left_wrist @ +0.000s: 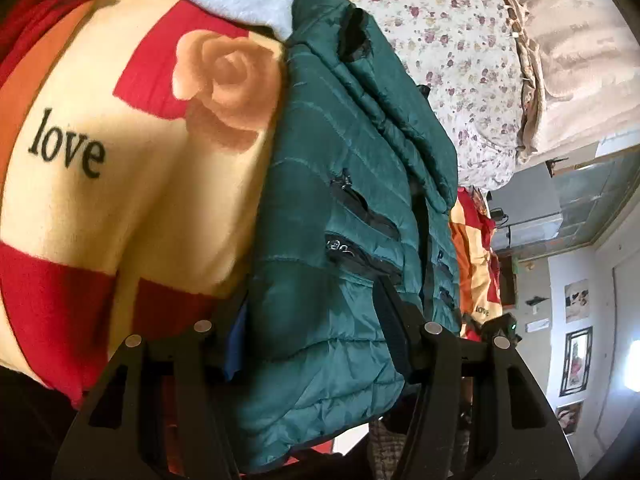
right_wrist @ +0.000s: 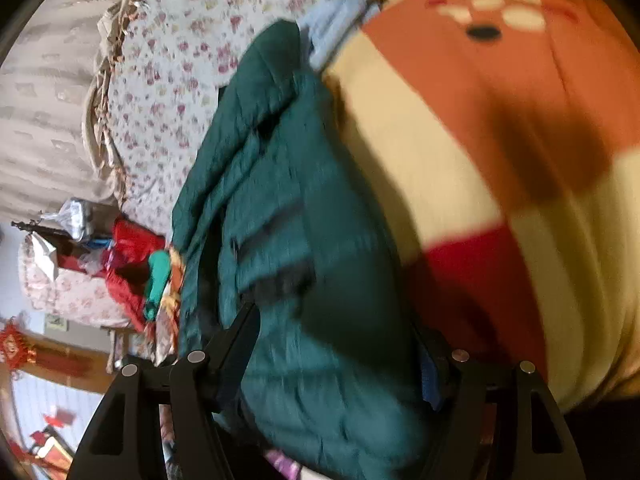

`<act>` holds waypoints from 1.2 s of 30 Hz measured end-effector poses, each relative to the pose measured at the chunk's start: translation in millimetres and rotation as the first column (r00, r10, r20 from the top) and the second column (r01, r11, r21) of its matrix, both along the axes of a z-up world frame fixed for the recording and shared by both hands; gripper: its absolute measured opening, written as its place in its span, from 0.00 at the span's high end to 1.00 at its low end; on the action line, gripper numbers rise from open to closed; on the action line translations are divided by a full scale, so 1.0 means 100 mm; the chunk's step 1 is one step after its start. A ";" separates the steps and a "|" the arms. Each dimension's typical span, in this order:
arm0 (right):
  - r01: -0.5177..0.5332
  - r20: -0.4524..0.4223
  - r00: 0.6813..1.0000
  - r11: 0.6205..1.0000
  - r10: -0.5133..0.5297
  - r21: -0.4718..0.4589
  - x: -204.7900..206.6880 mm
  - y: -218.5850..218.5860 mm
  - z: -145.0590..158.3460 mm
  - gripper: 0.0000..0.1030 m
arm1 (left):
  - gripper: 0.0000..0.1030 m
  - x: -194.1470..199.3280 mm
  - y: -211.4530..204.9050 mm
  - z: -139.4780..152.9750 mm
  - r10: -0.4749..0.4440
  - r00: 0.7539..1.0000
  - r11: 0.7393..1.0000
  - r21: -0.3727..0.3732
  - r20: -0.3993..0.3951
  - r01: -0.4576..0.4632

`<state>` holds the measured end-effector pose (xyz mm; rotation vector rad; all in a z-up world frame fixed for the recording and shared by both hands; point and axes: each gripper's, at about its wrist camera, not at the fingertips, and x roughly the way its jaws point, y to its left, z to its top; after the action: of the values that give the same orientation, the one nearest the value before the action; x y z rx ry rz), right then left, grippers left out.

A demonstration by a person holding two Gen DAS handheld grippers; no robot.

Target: Fold large clothes

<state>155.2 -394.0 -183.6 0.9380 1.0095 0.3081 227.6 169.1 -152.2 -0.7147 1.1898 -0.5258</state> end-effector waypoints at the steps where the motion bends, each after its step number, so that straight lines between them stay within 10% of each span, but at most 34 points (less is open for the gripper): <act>1: -0.013 -0.006 1.000 1.000 0.013 0.009 -0.03 0.02 -0.02 0.34 | 0.44 0.01 0.01 -0.01 -0.002 1.000 1.000 -0.005 -0.008 0.002; 6: -0.065 0.009 0.998 0.993 0.065 0.096 -0.20 0.15 -0.11 0.34 | 0.45 0.09 -0.05 -0.09 -0.044 0.999 0.999 -0.021 -0.030 0.043; 9: -0.099 0.036 0.995 0.989 0.095 0.107 -0.26 0.26 -0.11 0.34 | 0.64 -0.04 -0.12 -0.06 -0.065 0.998 0.996 0.053 -0.007 0.065; 24: -0.056 0.036 0.998 0.996 0.054 0.071 -0.30 0.41 -0.19 0.39 | 0.61 -0.52 -0.25 -0.19 -0.047 0.999 0.996 0.080 0.012 0.046; 30: -0.017 0.069 0.998 0.996 0.011 0.090 -0.44 0.44 -0.17 0.61 | 0.78 -0.67 -0.45 -0.08 -0.065 0.995 0.960 0.278 0.081 0.040; 36: -0.004 0.049 0.999 0.996 -0.001 0.088 -0.41 0.47 -0.24 0.61 | 0.68 -0.71 -0.56 -0.09 -0.075 0.992 0.938 0.346 0.104 0.034</act>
<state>113.8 -346.5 -207.2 1.0042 0.9576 0.3777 156.7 113.4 -161.6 -0.3476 1.1565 -0.3858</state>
